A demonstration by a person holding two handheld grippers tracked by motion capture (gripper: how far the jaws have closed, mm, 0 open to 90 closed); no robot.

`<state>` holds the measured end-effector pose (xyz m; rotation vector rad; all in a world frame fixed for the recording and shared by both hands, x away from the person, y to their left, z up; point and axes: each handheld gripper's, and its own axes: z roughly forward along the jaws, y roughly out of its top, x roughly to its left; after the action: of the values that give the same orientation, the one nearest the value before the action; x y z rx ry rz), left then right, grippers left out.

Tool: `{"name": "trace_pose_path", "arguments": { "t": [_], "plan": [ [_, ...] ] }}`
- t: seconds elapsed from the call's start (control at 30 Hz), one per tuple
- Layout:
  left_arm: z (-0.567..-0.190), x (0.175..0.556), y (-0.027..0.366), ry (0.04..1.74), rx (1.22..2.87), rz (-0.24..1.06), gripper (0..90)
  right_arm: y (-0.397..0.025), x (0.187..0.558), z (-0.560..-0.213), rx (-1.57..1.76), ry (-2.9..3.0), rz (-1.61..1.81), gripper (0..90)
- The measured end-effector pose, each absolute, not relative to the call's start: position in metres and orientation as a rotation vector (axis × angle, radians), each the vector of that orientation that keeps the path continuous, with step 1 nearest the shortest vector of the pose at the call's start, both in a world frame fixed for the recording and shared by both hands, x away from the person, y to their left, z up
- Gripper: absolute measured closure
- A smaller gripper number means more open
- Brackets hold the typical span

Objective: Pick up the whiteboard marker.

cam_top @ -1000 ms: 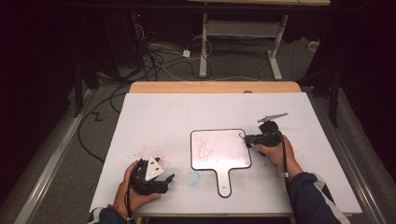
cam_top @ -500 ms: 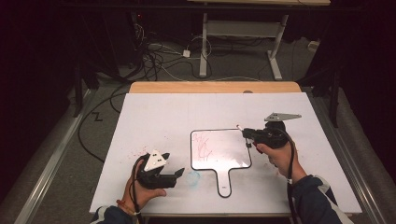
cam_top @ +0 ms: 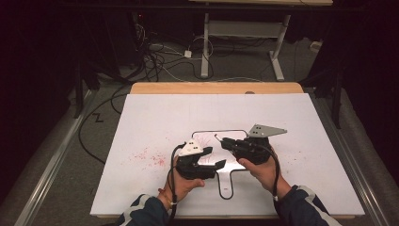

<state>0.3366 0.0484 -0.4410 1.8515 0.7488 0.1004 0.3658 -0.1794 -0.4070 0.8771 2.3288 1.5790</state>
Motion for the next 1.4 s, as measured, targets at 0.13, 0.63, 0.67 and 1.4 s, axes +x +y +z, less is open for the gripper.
{"name": "trace_pose_path", "arguments": {
  "t": [0.13,0.63,0.67,1.4],
  "plan": [
    [-0.443,0.344,0.041,0.745,1.815,0.039,37.3,-0.178,0.363,-0.409,0.884,2.321,1.608,81.1],
    [-0.444,0.355,0.033,0.697,1.79,0.037,71.4,-0.181,0.362,-0.411,0.897,2.302,1.632,81.0],
    [-0.444,0.355,0.033,0.697,1.79,0.037,72.5,-0.181,0.361,-0.41,0.896,2.299,1.633,81.0],
    [-0.445,0.362,0.059,0.671,1.907,0.249,78.7,-0.241,0.322,-0.404,0.716,2.159,1.421,44.8]
  ]
}}
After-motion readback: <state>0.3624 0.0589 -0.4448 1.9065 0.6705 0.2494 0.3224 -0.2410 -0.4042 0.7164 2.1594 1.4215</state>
